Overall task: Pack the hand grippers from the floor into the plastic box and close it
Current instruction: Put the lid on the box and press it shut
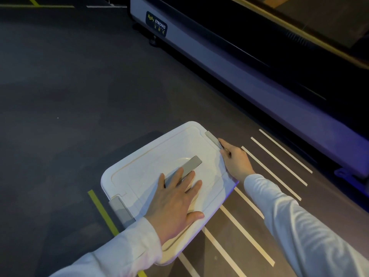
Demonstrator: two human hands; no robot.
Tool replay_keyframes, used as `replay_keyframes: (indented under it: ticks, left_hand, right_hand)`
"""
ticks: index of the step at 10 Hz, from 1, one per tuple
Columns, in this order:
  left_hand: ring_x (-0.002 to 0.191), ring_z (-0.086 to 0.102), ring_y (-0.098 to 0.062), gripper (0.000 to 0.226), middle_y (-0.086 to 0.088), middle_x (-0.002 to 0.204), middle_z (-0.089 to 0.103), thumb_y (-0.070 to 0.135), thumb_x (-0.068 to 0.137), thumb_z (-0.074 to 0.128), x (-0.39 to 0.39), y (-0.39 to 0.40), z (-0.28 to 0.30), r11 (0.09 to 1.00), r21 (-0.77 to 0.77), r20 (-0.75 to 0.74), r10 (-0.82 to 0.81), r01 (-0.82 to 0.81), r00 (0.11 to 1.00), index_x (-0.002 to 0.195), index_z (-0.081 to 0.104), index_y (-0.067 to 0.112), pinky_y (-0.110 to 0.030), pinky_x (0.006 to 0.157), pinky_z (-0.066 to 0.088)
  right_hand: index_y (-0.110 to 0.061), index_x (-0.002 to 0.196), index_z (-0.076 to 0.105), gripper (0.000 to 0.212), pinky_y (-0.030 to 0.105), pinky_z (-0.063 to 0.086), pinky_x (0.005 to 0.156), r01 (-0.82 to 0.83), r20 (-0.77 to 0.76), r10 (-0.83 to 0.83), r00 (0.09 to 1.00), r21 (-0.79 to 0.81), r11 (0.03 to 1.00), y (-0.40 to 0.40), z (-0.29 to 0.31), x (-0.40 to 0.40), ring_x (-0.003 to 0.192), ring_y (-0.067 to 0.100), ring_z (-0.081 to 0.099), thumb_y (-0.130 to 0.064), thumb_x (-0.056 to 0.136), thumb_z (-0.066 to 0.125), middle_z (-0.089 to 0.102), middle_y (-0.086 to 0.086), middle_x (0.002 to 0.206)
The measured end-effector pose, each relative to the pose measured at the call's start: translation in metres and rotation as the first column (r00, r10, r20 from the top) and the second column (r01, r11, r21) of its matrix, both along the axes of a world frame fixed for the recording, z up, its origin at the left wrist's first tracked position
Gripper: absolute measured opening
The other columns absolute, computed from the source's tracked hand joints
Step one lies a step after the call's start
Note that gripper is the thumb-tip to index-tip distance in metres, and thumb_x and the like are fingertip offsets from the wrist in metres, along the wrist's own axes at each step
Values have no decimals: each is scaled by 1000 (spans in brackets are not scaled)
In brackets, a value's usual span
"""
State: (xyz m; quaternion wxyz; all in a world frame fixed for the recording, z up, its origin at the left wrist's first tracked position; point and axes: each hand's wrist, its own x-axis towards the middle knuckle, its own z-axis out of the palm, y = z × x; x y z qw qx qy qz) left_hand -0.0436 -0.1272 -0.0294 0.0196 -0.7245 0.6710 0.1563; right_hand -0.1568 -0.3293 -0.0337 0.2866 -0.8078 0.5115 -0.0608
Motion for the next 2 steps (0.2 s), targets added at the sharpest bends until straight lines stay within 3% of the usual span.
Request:
replay_keyframes:
  ticks: [1, 2]
  left_hand:
    - [144, -5, -19, 70, 9, 157, -2, 67, 86, 21, -1, 0, 13, 997, -60, -95, 41, -47, 995, 146, -1, 37, -45, 114, 6]
    - [143, 4, -13, 68, 12, 156, 4, 67, 86, 21, 0, 6, 26, 988, -113, -188, 82, -105, 979, 145, 3, 39, -35, 115, 8]
  right_hand:
    - [-27, 149, 21, 51, 40, 41, 107, -32, -110, 29, 994, -25, 999, 14, 9, 4, 132, 27, 42, -33, 101, 36, 40, 3, 146]
    - [-25, 151, 15, 57, 39, 34, 110, 0, -36, -1, 999, -23, 1000, 28, 17, 3, 140, 25, 31, -38, 99, 36, 28, 1, 153]
